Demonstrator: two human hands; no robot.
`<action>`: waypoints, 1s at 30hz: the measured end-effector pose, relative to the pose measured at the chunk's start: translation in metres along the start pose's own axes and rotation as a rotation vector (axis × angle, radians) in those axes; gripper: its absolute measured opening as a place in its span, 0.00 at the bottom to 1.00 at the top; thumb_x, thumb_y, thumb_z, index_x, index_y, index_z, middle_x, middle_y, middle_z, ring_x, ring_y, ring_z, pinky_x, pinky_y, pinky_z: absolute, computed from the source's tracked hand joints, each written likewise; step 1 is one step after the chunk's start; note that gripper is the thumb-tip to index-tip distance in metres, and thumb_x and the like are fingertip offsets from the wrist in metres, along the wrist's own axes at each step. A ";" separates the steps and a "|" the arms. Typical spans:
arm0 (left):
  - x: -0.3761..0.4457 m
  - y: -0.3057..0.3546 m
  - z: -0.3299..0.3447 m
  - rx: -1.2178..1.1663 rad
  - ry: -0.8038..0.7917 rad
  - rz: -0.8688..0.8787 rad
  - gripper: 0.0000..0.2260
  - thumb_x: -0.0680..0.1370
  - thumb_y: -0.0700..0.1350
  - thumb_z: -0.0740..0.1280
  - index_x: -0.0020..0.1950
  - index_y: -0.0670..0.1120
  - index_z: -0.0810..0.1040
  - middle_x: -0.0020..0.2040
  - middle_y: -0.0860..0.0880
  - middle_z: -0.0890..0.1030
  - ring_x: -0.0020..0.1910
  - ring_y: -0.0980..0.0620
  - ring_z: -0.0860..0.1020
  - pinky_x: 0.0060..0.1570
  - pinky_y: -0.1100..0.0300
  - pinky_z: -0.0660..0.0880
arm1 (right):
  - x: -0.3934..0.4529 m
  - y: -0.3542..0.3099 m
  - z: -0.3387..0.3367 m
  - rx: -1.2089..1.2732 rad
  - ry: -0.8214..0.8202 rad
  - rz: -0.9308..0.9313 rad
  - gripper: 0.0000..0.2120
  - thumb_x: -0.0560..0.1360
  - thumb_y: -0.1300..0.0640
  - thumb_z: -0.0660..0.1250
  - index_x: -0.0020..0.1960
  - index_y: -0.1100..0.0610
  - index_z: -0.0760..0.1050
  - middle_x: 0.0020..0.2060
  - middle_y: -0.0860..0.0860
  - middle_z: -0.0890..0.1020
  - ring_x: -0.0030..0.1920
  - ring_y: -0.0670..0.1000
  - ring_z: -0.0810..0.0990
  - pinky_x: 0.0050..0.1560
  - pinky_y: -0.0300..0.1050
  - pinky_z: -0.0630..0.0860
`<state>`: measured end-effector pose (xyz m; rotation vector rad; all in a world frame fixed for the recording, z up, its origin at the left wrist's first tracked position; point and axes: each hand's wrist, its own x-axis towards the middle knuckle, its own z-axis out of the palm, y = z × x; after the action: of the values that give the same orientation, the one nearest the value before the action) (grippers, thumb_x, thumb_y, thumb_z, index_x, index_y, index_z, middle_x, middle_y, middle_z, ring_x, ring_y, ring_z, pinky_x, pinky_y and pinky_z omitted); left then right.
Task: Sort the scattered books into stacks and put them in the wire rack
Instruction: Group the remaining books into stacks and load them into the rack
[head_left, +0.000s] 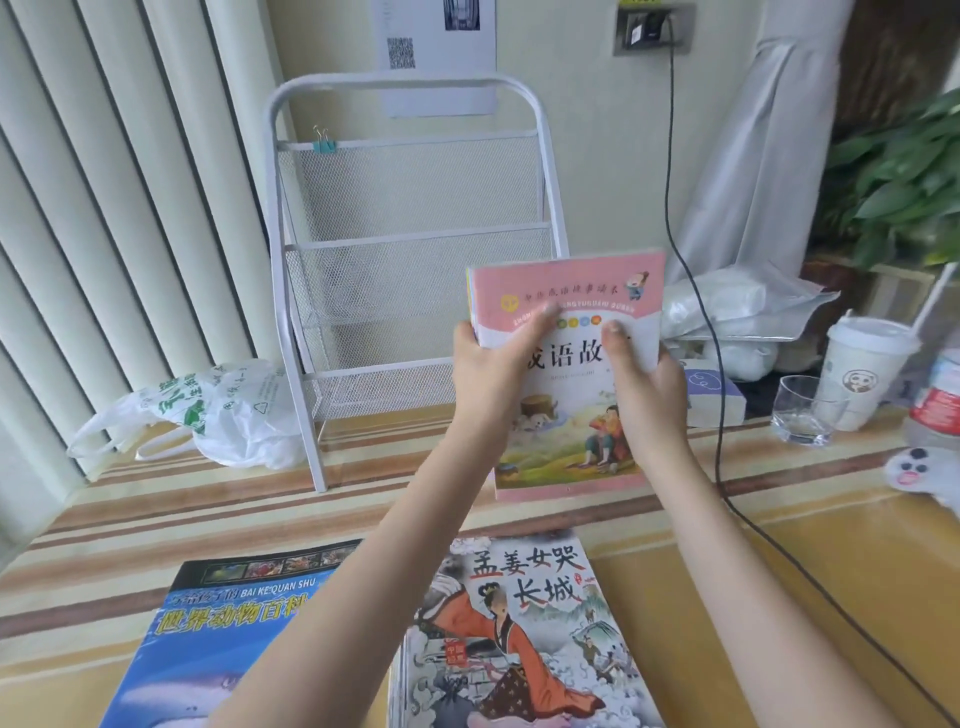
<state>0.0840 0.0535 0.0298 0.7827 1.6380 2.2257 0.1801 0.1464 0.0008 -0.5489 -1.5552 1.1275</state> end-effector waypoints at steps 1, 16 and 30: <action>-0.004 0.004 0.010 0.010 0.005 -0.037 0.27 0.64 0.56 0.78 0.57 0.46 0.74 0.49 0.50 0.82 0.46 0.55 0.82 0.43 0.60 0.78 | 0.000 -0.006 -0.009 -0.034 0.027 0.006 0.15 0.72 0.37 0.64 0.43 0.48 0.79 0.35 0.44 0.82 0.35 0.39 0.79 0.35 0.39 0.74; -0.092 -0.079 0.059 0.485 -0.408 -0.546 0.31 0.69 0.58 0.74 0.62 0.46 0.62 0.53 0.45 0.79 0.38 0.48 0.81 0.24 0.59 0.76 | -0.055 0.026 -0.155 -0.796 -0.102 0.463 0.29 0.69 0.32 0.64 0.41 0.60 0.74 0.31 0.53 0.77 0.34 0.53 0.77 0.33 0.43 0.68; -0.104 -0.065 0.067 1.098 -0.693 -0.371 0.20 0.78 0.48 0.66 0.66 0.38 0.72 0.56 0.41 0.79 0.47 0.43 0.83 0.45 0.54 0.81 | -0.077 0.044 -0.157 -1.248 -0.213 0.271 0.24 0.75 0.34 0.55 0.59 0.53 0.66 0.33 0.51 0.80 0.38 0.52 0.82 0.51 0.49 0.75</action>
<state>0.2002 0.0744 -0.0440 1.1477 2.2370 0.5425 0.3406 0.1615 -0.0807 -1.5165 -2.3334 0.2538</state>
